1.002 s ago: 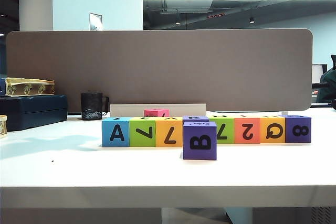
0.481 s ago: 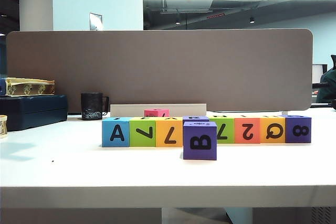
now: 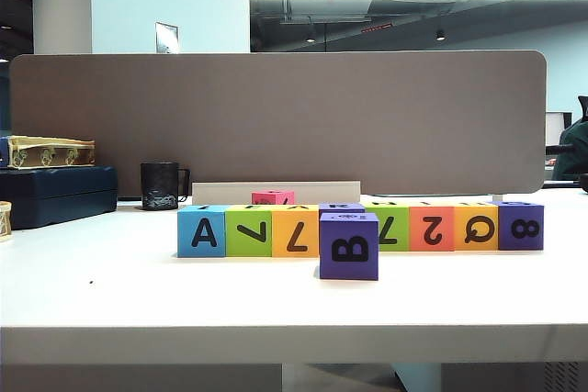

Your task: Select the appropriate blocks from the scattered letter blocks on the table and arrange them in a row to spell out "LEARNING".

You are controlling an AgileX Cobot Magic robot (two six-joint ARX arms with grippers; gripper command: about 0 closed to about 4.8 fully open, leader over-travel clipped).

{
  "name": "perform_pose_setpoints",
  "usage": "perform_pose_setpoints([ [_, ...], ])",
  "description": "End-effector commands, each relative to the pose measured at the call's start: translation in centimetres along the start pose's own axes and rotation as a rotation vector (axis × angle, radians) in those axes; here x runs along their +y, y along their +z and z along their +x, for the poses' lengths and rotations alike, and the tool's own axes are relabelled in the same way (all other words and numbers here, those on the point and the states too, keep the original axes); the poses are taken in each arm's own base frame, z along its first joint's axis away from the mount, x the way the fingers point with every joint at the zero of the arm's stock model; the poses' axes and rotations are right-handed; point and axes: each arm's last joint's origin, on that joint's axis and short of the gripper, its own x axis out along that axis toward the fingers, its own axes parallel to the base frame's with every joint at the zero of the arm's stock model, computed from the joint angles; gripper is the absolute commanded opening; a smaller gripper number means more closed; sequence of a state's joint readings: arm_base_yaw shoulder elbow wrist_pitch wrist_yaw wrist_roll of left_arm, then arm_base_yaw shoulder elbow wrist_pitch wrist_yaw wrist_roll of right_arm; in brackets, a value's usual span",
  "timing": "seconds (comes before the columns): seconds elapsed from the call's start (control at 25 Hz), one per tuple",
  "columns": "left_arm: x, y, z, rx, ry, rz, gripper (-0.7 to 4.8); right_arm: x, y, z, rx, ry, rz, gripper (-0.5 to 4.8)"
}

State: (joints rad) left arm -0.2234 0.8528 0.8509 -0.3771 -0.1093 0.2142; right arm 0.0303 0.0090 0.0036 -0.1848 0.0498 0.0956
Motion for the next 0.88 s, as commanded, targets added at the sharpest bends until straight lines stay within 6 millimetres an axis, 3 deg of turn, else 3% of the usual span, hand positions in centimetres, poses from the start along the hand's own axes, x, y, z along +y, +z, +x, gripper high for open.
perform_pose_setpoints([
  [0.04, 0.4, -3.0, -0.9, 0.006, 0.058, -0.054, -0.05, 0.0, 0.0, 0.0, -0.013, 0.001, -0.002, -0.01],
  [0.24, -0.6, -8.9, -1.8, -0.075, 0.102, -0.080, -0.05, 0.0, 0.0, 0.0, -0.013, 0.001, -0.002, -0.01],
  [0.4, -1.3, -11.9, -1.6, -0.128, 0.109, -0.146, -0.05, 0.0, 0.0, 0.0, -0.013, 0.001, -0.001, -0.01],
  [0.64, -2.2, -15.4, -1.4, -0.141, 0.109, -0.183, -0.05, 0.0, 0.0, 0.0, -0.013, 0.000, -0.002, -0.01],
  [0.88, -2.2, -17.5, -1.4, -0.169, 0.150, -0.235, -0.05, 0.0, 0.0, 0.0, -0.013, 0.000, -0.002, -0.01],
])
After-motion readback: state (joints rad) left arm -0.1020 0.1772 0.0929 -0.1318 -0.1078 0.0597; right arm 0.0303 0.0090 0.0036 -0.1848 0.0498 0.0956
